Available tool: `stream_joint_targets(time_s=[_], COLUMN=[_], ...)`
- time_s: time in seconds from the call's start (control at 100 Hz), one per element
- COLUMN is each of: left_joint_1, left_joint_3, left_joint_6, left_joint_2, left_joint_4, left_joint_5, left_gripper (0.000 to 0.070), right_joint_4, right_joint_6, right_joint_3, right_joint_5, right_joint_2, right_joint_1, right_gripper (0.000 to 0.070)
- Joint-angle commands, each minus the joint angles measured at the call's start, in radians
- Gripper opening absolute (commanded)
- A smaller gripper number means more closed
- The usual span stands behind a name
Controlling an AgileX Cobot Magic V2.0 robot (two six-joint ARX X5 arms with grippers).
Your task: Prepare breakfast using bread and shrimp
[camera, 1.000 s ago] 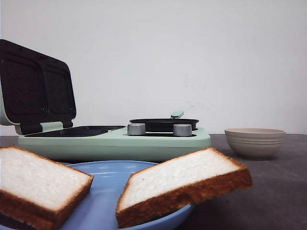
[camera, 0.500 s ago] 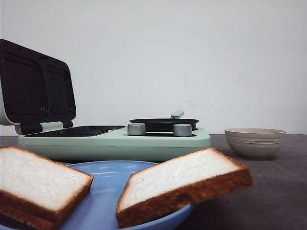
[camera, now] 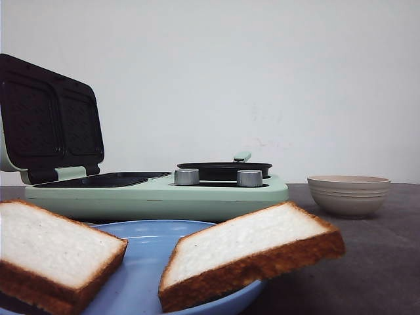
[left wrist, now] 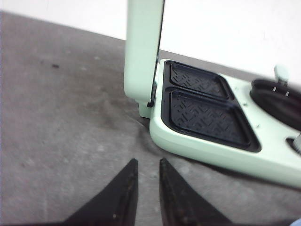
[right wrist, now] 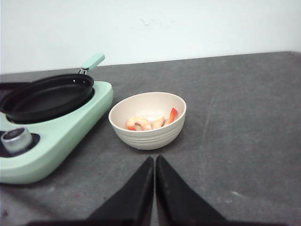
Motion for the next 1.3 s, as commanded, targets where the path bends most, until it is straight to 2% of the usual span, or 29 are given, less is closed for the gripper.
stream_joint_targets(time_s=[0.0, 0.1, 0.21, 0.44, 0.64, 0.78, 1.03, 1.29], left_joint_1=[0.002, 0.002, 0.002, 0.002, 0.002, 0.002, 0.002, 0.002], left_joint_3=[-0.013, 0.001, 0.018, 0.065, 0.137, 0.211, 0.346, 0.493], left_joint_6=[-0.15, -0.241, -0.292, -0.351, -0.371, -0.312, -0.207, -0.039], left_joint_2=[0.0, 0.006, 0.02, 0.078, 0.188, 0.302, 0.522, 0.707], left_joint_4=[-0.015, -0.054, -0.096, -0.12, -0.147, -0.225, -0.315, -0.521], left_joint_5=[0.018, 0.056, 0.109, 0.208, 0.3, 0.311, 0.407, 0.434], left_gripper=[0.0004, 0.0005, 0.0005, 0.0006, 0.0007, 0.0007, 0.0009, 0.0013], right_joint_4=[0.003, -0.042, -0.097, -0.128, -0.165, -0.195, -0.239, -0.262], right_joint_6=[0.098, 0.196, 0.267, 0.354, 0.364, 0.359, 0.299, 0.278], right_joint_3=[0.0, 0.017, 0.04, 0.085, 0.146, 0.214, 0.344, 0.413], right_joint_5=[-0.001, -0.003, -0.018, -0.098, -0.151, -0.172, -0.261, -0.266], right_joint_2=[0.001, 0.002, 0.002, 0.031, 0.144, 0.267, 0.504, 0.606], right_joint_1=[0.002, 0.002, 0.002, 0.0, 0.0, 0.0, 0.0, 0.0], right_gripper=[0.0, 0.0, 0.0, 0.0, 0.0, 0.0, 0.0, 0.0])
